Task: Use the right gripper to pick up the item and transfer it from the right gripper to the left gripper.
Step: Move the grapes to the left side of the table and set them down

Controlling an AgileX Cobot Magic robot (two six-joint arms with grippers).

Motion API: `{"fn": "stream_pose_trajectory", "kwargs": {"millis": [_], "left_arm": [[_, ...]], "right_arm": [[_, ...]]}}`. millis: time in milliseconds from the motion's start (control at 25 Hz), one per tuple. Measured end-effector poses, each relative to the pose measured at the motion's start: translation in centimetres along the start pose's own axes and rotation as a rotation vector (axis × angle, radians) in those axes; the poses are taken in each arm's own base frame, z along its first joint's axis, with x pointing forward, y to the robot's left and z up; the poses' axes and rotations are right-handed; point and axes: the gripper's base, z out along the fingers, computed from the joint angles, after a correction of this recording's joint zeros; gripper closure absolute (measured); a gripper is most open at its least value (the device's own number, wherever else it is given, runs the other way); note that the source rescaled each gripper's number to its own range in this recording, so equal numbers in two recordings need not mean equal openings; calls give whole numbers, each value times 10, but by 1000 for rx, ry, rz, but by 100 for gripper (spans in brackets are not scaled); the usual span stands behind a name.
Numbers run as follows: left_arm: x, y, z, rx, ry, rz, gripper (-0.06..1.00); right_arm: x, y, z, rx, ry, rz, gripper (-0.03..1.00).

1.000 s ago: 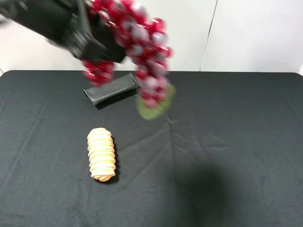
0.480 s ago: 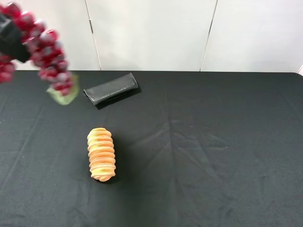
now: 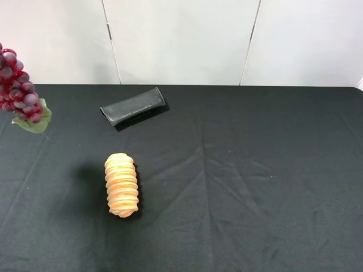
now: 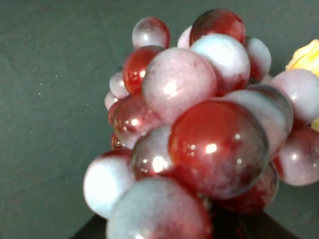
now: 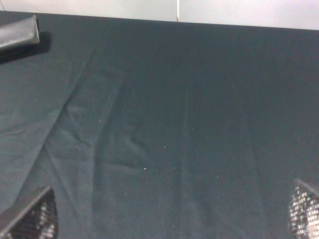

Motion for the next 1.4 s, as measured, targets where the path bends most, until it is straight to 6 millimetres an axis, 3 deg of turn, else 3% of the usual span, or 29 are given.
{"fn": "stream_pose_trajectory", "kwargs": {"millis": [320,760,1200,1400], "left_arm": [[1,0,19,26,71,-6,94],[-18,2,74,103,240,-29,94],[-36,2,133,171,294,-74,94],[-45,4,156,165,242,-94,94]], "right_arm": [[0,0,0,0,0,0,-3],[0,0,0,0,-1,0,-3],[0,0,0,0,-1,0,-3],[0,0,0,0,-1,0,-3]]}}
